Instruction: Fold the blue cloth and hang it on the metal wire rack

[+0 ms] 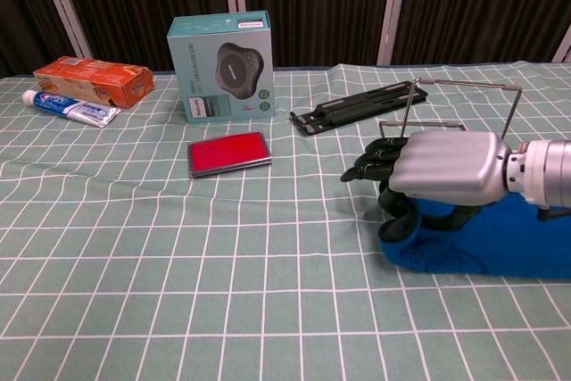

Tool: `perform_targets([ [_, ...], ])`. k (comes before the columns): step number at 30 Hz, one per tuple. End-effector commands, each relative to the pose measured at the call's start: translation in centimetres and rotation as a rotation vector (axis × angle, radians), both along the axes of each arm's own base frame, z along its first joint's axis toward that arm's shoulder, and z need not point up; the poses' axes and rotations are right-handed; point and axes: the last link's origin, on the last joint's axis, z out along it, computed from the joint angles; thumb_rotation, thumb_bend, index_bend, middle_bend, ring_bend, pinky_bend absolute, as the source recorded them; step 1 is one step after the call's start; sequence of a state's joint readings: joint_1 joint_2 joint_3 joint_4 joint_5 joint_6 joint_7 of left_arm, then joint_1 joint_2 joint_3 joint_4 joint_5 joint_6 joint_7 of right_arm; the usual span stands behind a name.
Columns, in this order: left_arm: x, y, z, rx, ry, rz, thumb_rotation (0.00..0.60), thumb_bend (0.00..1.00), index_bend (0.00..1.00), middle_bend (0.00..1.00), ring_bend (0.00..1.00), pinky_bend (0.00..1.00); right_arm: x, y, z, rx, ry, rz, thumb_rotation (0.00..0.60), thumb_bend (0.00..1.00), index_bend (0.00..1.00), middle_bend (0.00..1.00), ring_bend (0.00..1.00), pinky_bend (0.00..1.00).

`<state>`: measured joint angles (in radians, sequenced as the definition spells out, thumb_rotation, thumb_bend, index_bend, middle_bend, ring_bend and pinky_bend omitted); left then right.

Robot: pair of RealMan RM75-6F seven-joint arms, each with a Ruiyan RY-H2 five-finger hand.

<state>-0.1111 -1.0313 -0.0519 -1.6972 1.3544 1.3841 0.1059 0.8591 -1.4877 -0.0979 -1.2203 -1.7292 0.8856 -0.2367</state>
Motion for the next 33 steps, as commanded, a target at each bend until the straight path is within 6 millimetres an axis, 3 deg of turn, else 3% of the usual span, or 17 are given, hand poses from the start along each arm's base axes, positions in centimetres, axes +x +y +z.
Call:
perform_targets([
  [1,0.0,0.0,0.0,0.000,-0.001,-0.001,0.600,0.00,0.00,0.00,0.00,0.00,-0.2,0.2,0.2,0.000,-0.013,0.003,0.600,0.44,0.79,0.00,0.00,0.00],
  [10,0.1,-0.1,0.2,0.001,-0.011,-0.007,0.600,0.00,0.00,0.00,0.00,0.00,0.2,0.8,2.8,-0.021,-0.104,0.028,0.600,0.44,0.78,0.00,0.00,0.00],
  [15,0.3,-0.2,0.4,0.003,-0.024,-0.018,0.600,0.00,0.00,0.00,0.00,0.00,1.3,1.1,7.4,-0.094,-0.242,0.016,0.600,0.44,0.77,0.00,0.00,0.00],
  [22,0.5,-0.4,0.6,0.004,-0.035,-0.031,0.600,0.00,0.00,0.00,0.00,0.00,2.7,1.1,11.6,-0.177,-0.365,-0.044,0.600,0.44,0.79,0.00,0.00,0.00],
  [28,0.6,-0.6,0.9,0.012,-0.045,-0.039,0.600,0.00,0.00,0.00,0.00,0.00,3.6,1.1,14.0,-0.247,-0.441,-0.093,0.600,0.46,0.81,0.00,0.00,0.00],
  [33,0.8,-0.9,1.2,0.019,-0.061,-0.050,0.600,0.00,0.00,0.00,0.00,0.00,4.5,1.2,15.3,-0.368,-0.476,-0.184,0.600,0.47,0.72,0.00,0.00,0.00],
])
